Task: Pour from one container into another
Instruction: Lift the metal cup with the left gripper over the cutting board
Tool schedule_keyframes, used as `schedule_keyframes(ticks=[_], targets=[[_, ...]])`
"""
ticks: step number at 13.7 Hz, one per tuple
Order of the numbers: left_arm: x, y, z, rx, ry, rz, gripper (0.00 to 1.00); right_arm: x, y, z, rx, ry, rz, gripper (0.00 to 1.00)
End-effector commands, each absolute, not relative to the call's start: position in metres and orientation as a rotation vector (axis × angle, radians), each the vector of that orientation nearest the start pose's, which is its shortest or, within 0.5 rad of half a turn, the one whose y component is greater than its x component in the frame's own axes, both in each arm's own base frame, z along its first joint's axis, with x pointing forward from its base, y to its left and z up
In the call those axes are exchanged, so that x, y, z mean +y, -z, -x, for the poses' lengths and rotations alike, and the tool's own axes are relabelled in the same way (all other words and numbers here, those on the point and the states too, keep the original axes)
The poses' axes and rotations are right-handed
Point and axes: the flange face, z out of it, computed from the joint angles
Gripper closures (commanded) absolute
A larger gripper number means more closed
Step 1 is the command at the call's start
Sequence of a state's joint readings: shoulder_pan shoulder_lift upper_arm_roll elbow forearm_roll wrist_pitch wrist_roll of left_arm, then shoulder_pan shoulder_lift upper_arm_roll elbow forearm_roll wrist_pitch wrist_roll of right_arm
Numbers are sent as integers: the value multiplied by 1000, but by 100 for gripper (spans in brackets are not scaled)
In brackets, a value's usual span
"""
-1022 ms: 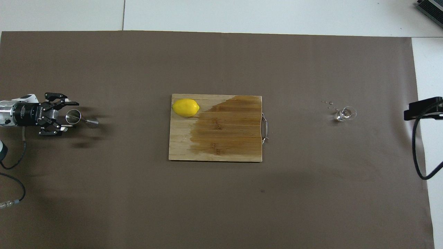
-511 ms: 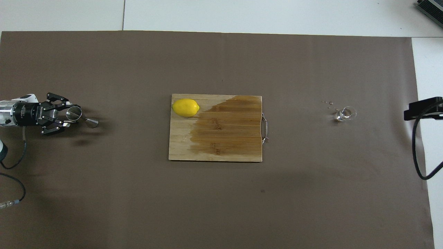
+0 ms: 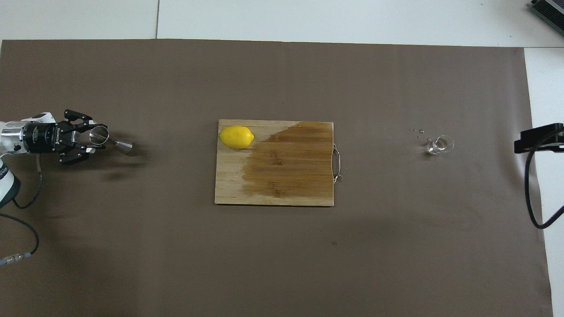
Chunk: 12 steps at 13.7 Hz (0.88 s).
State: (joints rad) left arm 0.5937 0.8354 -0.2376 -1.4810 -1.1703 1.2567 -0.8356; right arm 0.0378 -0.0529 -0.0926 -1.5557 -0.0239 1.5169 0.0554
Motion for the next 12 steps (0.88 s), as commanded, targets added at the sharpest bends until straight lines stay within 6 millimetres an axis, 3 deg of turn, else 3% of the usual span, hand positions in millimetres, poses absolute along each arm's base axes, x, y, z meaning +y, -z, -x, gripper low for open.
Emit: schedule_keyframes(ticks=[1,4,6,9,12], targets=[[96,-278,-646,1061,1273,-1225,64,-32,-656,-525,172,38,3160,0],[33,-314,-655,1038,1270,-1275,64,-32,-655,-526,174,36,3160,0],[-18,-328,-653,1007,1286,-1283,64,-32,-655,-526,174,36,3160,0],[-93,-332,-646,1004,1313,-1292,63,-32,-656,-525,172,38,3160,0],[-173,-323,-628,1004,1309,-1319,64,-32,-655,-526,172,36,3161,0]])
